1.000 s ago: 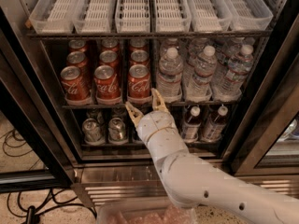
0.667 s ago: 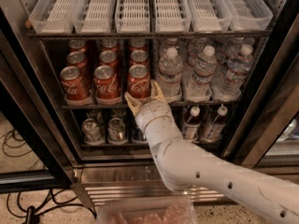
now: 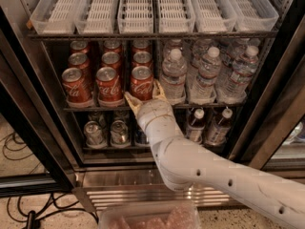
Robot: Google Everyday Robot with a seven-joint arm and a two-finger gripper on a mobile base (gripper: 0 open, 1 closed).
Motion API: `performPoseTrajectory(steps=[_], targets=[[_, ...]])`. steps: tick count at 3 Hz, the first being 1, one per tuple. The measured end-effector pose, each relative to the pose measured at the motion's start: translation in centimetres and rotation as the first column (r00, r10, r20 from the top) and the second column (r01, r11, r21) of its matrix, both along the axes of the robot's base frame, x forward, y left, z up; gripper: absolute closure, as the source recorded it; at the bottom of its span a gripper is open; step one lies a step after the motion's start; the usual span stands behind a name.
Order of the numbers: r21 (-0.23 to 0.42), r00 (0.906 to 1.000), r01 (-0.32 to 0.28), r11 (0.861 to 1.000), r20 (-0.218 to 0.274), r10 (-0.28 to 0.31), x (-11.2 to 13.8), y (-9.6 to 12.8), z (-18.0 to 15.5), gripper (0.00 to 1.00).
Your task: Pick coke can from middle shelf of fridge
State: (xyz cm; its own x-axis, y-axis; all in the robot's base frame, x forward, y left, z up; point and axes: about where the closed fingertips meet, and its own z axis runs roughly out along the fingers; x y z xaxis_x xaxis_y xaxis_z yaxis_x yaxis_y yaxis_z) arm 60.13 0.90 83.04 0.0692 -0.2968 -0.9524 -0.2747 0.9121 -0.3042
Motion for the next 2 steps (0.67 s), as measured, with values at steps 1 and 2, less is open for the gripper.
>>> performPoseTrajectory(steps=[1,2], targets=[[0.009,1.0,-0.002,1.0,0.0,0.002,0.24,0.21,0.08,0.44],[0.017,1.0,-0.005,1.0,0.003,0.005,0.46,0.39,0.38,0.44]])
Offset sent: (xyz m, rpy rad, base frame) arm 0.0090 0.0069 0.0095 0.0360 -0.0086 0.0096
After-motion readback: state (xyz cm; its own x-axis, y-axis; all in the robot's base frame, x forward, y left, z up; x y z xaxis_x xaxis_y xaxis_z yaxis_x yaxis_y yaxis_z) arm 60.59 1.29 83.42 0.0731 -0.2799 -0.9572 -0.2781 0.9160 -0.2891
